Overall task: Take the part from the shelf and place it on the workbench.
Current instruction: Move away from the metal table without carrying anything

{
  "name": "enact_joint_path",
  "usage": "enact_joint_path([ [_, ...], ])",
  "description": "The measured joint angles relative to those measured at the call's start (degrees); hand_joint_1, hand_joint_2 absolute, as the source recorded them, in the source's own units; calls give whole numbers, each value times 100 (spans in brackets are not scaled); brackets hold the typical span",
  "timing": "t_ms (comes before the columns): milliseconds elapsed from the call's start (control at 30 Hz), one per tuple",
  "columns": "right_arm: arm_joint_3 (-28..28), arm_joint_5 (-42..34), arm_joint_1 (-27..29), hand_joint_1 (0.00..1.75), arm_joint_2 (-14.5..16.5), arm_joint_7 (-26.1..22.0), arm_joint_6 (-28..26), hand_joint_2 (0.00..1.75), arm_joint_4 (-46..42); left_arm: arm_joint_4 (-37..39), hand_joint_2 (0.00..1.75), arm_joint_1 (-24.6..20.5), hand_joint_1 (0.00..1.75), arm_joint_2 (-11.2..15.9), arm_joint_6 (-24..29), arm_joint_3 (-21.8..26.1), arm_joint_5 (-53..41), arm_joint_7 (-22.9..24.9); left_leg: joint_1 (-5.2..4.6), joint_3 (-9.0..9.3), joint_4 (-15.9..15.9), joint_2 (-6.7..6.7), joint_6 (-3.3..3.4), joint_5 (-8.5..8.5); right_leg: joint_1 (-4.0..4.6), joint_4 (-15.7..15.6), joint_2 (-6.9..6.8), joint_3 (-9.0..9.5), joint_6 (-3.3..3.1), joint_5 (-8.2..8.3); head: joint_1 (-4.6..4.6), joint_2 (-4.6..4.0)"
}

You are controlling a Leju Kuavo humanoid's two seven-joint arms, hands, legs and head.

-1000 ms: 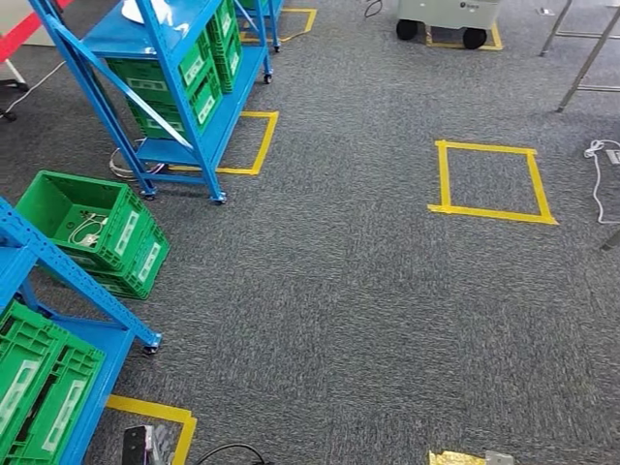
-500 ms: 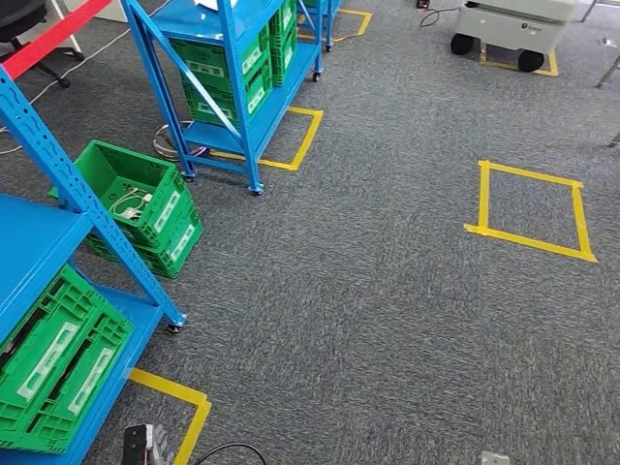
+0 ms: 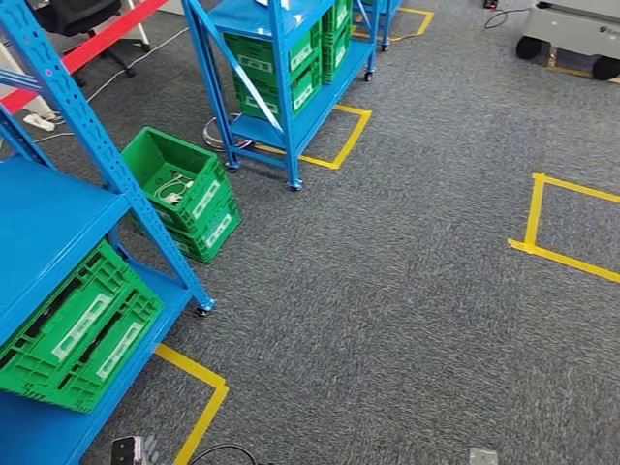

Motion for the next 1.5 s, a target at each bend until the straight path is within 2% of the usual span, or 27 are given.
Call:
enact_joint_path([
  [33, -1, -3, -4, 0, 2, 0, 1, 0, -1, 0, 0, 10, 0, 5, 7, 1, -5, 0, 1, -14, 41, 9, -3, 52, 3, 0, -62, 4, -2, -4, 1, 0],
  [67, -1, -5, -10, 0, 5, 0, 1, 0, -1, 0, 0, 19, 0, 11, 14, 1, -8, 0, 2, 92, -157, 26, -1, 204, 3, 1, -114, 12, 0, -9, 0, 0],
  [167, 0, -5, -19, 0, 21, -1, 8, 0, -2, -1, 0, 9, 0, 21, 24, 2, -9, 0, -14, 714, -1321, 304, 35, 683, 37, 17, -235, 42, 58, -48, -6, 0],
  [233, 1, -6, -19, 0, 26, -2, 14, 0, -2, -2, 0, -3, 0, 25, 24, 2, -10, 0, -40, 859, -1632, 403, 89, 722, 72, 22, -309, 57, 115, -75, 3, 0],
  [300, 0, -7, -25, 0, 27, -3, 15, 0, -3, -2, 0, 9, 0, 34, 25, 3, -11, 0, -42, 854, -1657, 299, 165, 727, 63, 10, -372, 82, 168, -95, 17, 0],
  [367, 0, -5, -28, 0, 29, -6, 15, 0, -4, -2, 0, 17, 0, 41, 30, 5, -10, -1, -17, 871, -1680, 208, 241, 743, 44, 230, -243, -1, 223, -256, 38, 0],
  [467, -1, -7, -18, 0, 34, -8, 15, 0, -4, -2, 0, 7, 0, 43, 29, 7, -15, -2, -4, 876, -1685, 59, 298, 745, 28, 1347, 30, -540, 268, -773, 73, 0],
  [500, -2, -7, -13, 0, 37, -7, 15, 0, -4, -2, 0, 9, 0, 43, 33, 7, -20, -2, -6, 878, -1684, 3, 301, 743, 28, 1647, 54, -704, 272, -851, 73, 0],
  [533, -4, -7, -10, 0, 39, -5, 15, 0, -4, -2, 0, 13, 0, 43, 40, 8, -24, -2, -8, 883, -1682, -54, 302, 742, 27, 1732, 63, -773, 270, -810, 75, 0],
  [567, -6, -4, -10, 0, 39, -5, 15, 0, -4, -2, 0, 15, 0, 43, 48, 9, -28, -2, -7, 892, -1680, -116, 300, 740, 24, 1576, 73, -727, 263, -655, 74, 0],
  [633, -11, 5, -15, 0, 38, -4, 15, 0, -5, -2, 0, 12, 0, 41, 57, 11, -30, -2, 1, 913, -1674, -237, 276, 731, 5, 795, 197, -391, 250, -222, 75, 0],
  [700, -15, 19, -21, 0, 39, 1, 19, 0, -7, -2, 0, 1, 0, 43, 66, 10, -33, -2, -5, 897, -1653, -337, 217, 725, -21, 186, 390, -108, 229, -27, 75, 0],
  [733, -17, 22, -22, 0, 39, 4, 21, 0, -7, -2, 0, -1, 0, 45, 75, 10, -36, -2, -5, 877, -1653, -378, 178, 737, -22, 94, 445, -62, 209, -31, 74, 0],
  [800, -22, 27, -22, 0, 39, 10, 23, 0, -7, -2, 0, 5, 0, 45, 115, 9, -43, -2, 10, 843, -1668, -441, 104, 765, -13, 76, 388, -44, 142, -16, 74, -1],
  [867, -28, 20, -21, 0, 33, -10, 26, 0, -13, -2, 0, 1, 0, 35, 168, 7, -67, -2, 13, 758, -1508, -296, 50, 646, -11, 48, 296, -38, 66, 10, 50, 0],
  [933, -52, -28, -12, 0, -2, -38, 78, 0, -21, -2, 0, -54, 0, -1, 280, -17, -157, 8, 3, 462, -893, -67, 16, 301, 2, 30, 172, -35, 11, 17, 16, 0],
  [967, -72, -57, -5, 0, -38, -42, 128, 0, -22, -2, 0, -96, 0, -28, 364, -41, -216, 16, 3, 260, -482, -20, 5, 121, 12, 30, 100, -38, -3, 14, 8, 0],
  [1000, -91, -72, 0, 0, -84, -31, 181, 0, -22, -2, 0, -138, 0, -59, 457, -75, -266, 27, 4, 94, -142, 1, 0, 7, 19, 30, 26, -41, -10, 10, 8, 0],
  [1033, -104, -66, -1, 0, -131, -15, 218, 0, -22, -2, 0, -174, 0, -87, 530, -108, -294, 34, 4, 23, 10, 7, 1, 8, 23, 31, -42, -40, -15, 7, 8, -1],
  [1067, -111, -46, -7, 0, -176, 0, 238, 0, -22, -2, 0, -204, 0, -112, 578, -133, -299, 39, 4, 66, -66, 18, 7, 117, 25, 31, -100, -35, -16, 4, 9, 0],
  [1100, -113, -15, -14, 0, -213, 13, 240, 0, -22, -2, 0, -226, 0, -132, 599, -150, -287, 40, 4, 223, -359, 49, 16, 306, 25, 31, -147, -26, -14, 0, 9, 0],
  [1167, -115, 41, -27, 0, -259, 15, 217, 0, -22, -2, 0, -255, 0, -156, 584, -160, -235, 34, -14, 658, -1170, 237, 42, 642, 42, 41, -215, -4, 14, -19, 5, 0],
  [1233, -117, 77, -28, 0, -271, 11, 190, 0, -22, -2, 0, -271, 0, -170, 553, -163, -187, 27, -42, 872, -1607, 362, 85, 726, 72, 51, -276, 3, 68, -39, 9, 0],
  [1300, -117, 106, -29, 0, -272, 4, 167, 0, -21, -3, 0, -252, 0, -175, 535, -162, -139, 20, -57, 866, -1654, 291, 147, 714, 76, 34, -355, 20, 127, -47, 15, -1],
  [1367, -115, 162, -41, 0, -254, -13, 122, 0, -17, -20, 0, -200, 0, -171, 460, -159, -42, 8, -40, 871, -1682, 201, 214, 737, 56, 133, -272, -19, 197, -142, 27, -1],
  [1433, -111, 228, -45, 0, -214, -27, 30, 0, -11, -51, 0, -144, 0, -155, 306, -157, 71, 1, -12, 879, -1698, 115, 264, 753, 38, 680, -56, -274, 249, -447, 50, 0],
  [1500, -109, 259, -40, 0, -170, -29, -65, 0, -7, -70, 0, -82, 0, -114, 176, -156, 133, -2, -10, 880, -1696, 19, 283, 751, 32, 1478, 46, -662, 266, -772, 62, 0],
])
